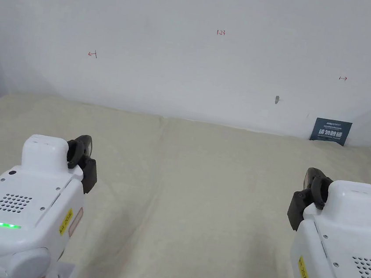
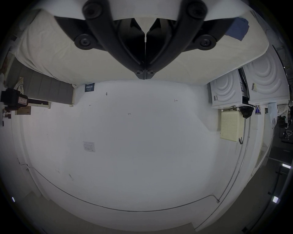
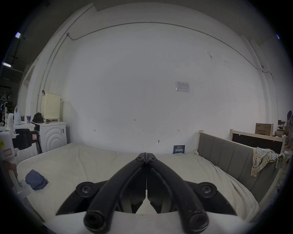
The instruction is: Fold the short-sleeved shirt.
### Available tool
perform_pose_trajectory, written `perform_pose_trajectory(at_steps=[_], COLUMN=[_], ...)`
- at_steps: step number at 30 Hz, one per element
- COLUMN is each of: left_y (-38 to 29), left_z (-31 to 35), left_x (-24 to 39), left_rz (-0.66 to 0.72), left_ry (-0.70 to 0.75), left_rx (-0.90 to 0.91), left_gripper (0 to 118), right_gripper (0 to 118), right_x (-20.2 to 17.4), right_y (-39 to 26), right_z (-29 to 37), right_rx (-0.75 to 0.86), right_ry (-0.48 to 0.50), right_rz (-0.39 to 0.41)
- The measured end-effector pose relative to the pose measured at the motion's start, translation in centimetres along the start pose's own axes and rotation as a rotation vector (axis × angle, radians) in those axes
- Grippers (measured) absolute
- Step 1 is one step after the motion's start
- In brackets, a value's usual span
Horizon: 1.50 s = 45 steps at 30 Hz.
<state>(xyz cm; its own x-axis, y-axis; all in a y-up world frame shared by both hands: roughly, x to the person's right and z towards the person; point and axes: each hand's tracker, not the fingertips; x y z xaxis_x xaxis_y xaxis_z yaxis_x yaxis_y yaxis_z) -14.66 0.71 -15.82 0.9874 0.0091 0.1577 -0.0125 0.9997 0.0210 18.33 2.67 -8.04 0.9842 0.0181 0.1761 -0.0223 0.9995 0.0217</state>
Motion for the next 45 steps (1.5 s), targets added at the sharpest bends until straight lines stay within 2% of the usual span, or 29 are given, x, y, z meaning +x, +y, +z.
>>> perform_pose_trajectory(at_steps=[45], left_y=[-0.8], left_z=[0.2], left_x=[0.9], left_rz=[0.04], left_ry=[-0.029], left_rx=[-0.01], left_gripper=[0], right_gripper=[0], right_x=[0.2], right_y=[-0.7], right_z=[-0.2], right_rx=[0.012], right_ry=[-0.011], right_rz=[0.029])
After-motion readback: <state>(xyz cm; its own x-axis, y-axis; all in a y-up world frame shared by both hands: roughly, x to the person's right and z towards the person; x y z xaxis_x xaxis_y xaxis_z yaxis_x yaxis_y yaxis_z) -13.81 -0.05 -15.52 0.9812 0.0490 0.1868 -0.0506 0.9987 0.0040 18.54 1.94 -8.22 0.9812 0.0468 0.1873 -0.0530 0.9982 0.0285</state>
